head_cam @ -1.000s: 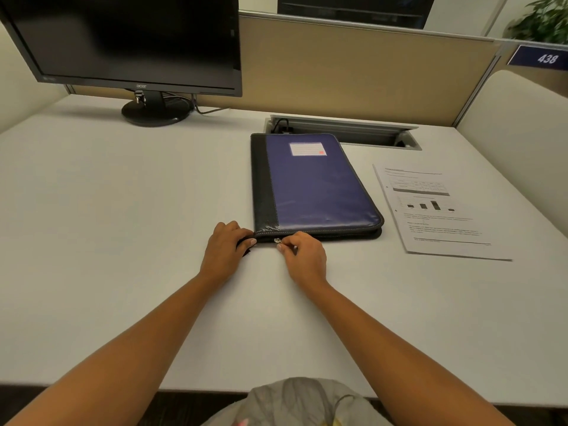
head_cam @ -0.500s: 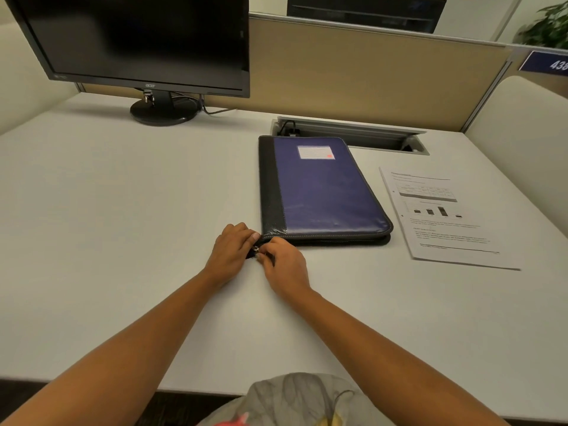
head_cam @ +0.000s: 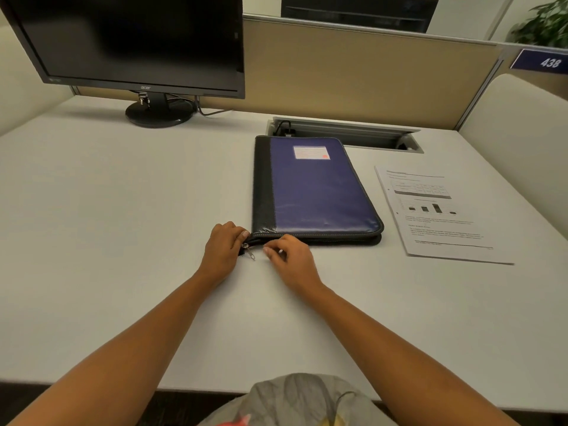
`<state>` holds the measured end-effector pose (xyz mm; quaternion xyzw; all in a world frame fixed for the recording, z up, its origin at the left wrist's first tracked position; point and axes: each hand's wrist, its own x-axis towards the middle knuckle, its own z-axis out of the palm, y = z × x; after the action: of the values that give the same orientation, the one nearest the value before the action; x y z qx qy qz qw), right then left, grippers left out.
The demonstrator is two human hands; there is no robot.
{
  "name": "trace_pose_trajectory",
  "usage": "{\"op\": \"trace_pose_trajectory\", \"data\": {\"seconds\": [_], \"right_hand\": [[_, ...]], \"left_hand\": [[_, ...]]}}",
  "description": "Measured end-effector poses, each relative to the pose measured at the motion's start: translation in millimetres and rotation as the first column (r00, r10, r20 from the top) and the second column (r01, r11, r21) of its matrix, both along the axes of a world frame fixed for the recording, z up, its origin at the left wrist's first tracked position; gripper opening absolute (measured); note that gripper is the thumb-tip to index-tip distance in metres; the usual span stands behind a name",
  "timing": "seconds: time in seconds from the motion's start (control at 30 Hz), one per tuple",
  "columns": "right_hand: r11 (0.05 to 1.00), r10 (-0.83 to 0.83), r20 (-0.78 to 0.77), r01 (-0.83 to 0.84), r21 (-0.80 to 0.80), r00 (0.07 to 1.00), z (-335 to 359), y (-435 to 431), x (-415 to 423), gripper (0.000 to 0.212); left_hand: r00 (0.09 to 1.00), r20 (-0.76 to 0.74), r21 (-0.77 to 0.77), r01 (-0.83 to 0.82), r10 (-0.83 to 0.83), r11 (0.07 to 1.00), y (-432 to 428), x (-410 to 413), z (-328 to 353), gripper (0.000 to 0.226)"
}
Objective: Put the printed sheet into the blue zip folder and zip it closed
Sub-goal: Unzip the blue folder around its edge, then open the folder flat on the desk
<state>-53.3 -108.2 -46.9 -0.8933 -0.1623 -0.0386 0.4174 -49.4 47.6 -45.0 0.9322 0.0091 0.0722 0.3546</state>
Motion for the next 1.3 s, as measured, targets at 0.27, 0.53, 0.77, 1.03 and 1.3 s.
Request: {"op": "trace_pose_trajectory", "data": {"seconds": [0.27, 0.53, 0.77, 1.03, 1.3], "right_hand": [[0.832, -0.554, 0.132, 0.541, 0.124, 0.822, 5, -65, 7, 0.013], [0.636, -0.734, -0.218, 0.764, 0.109, 0.643, 19, -95, 26, 0.047], [0.424, -0.616, -0.489, 0.784, 0.454, 0.617, 46, -90, 36, 0.037], [0.346, -0.546, -0.187, 0.423, 0.837, 0.817, 102, -63, 27, 0.023], [0.707, -0.224, -0.031, 0.185, 0.683, 0.974, 103, -47, 37, 0.03]], "left_hand": [[0.96, 0.118, 0.046, -0.261, 0.254, 0.964, -8, -1, -4, 0.028], [0.963, 0.242, 0.248, 0.057, -0.119, 0.967, -49, 14, 10, 0.044], [0.955, 0.083, 0.3, 0.249, -0.285, 0.921, -82, 27, 21, 0.066], [0.938, 0.27, 0.336, 0.122, -0.219, 0.934, -96, 42, 61, 0.058], [0.847, 0.53, 0.012, 0.032, -0.033, 0.999, -53, 42, 90, 0.035]]}}
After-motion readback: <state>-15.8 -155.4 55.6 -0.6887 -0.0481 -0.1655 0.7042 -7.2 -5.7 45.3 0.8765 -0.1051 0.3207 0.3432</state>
